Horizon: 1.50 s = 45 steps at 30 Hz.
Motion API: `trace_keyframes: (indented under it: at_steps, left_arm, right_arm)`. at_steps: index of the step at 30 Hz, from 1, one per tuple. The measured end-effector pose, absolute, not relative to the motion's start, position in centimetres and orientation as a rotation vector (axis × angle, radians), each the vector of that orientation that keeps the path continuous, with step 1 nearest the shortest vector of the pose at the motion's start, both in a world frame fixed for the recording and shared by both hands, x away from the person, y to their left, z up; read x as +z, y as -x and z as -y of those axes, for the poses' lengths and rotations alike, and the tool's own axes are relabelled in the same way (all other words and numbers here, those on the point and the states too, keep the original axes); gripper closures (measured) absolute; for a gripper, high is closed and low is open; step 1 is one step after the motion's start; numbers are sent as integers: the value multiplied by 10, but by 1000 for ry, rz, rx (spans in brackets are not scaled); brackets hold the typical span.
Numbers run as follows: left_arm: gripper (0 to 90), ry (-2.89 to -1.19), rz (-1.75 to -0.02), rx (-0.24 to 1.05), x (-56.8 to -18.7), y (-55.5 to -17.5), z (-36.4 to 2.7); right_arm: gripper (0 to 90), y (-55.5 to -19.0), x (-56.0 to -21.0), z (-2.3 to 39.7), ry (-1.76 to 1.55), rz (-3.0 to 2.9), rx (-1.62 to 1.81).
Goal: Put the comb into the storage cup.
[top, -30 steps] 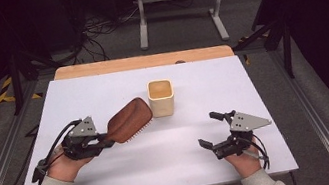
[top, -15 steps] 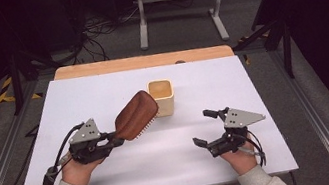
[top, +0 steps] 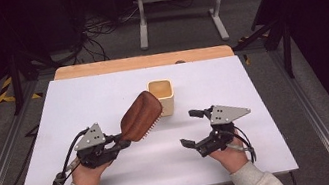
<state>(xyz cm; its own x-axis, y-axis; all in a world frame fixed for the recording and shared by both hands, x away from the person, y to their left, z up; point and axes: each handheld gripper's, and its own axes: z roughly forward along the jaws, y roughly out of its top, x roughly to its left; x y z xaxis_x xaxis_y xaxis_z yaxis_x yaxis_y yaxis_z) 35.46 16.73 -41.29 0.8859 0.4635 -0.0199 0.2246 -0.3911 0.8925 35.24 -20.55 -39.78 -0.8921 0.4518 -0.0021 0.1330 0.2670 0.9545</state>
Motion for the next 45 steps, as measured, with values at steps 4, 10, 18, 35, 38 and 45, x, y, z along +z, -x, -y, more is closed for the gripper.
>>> trace_keyframes:
  at_steps: [4,10,18,35,38,45]
  left_arm:
    - [725,-1988,-502,299,-414,-353,-166]
    - [725,-2001,-498,329,-416,-350,-162]
    - [725,-2031,-487,335,-418,-350,-159]
    - [724,-2035,-471,338,-419,-348,-156]
    - [724,-2038,-471,336,-419,-349,-156]
    - [728,-2065,-459,364,-421,-348,-153]
  right_arm:
    - [33,-357,-392,193,-530,-2308,1659]
    - [33,-368,-382,173,-529,-2350,1670]
    - [35,-381,-377,147,-541,-2411,1704]
    - [123,-393,-378,121,-631,-2483,1674]
    - [158,-393,-377,122,-651,-2479,1682]
    - [312,-393,-373,126,-681,-2488,1715]
